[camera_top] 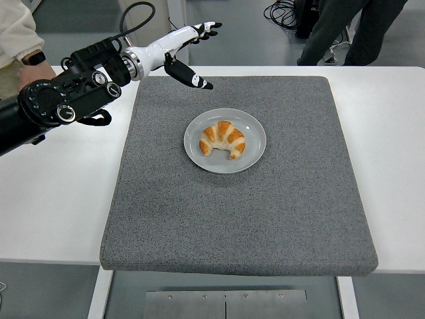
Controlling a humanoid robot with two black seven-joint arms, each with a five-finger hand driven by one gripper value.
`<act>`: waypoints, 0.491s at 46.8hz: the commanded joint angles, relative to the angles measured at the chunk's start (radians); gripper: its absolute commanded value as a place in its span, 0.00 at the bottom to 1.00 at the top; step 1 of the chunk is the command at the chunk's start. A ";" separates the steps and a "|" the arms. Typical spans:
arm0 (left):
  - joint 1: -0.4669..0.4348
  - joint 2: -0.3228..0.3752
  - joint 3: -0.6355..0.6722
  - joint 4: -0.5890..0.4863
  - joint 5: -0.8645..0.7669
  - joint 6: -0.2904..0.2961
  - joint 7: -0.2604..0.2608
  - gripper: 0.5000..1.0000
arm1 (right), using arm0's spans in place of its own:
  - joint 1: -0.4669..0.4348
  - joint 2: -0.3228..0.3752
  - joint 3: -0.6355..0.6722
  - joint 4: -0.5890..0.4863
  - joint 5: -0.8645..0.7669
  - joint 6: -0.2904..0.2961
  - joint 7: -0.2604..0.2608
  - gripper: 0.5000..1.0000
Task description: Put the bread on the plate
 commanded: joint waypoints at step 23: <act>0.090 0.020 -0.241 0.001 -0.343 -0.043 -0.022 0.95 | 0.000 0.000 0.000 0.000 0.000 0.000 0.000 1.00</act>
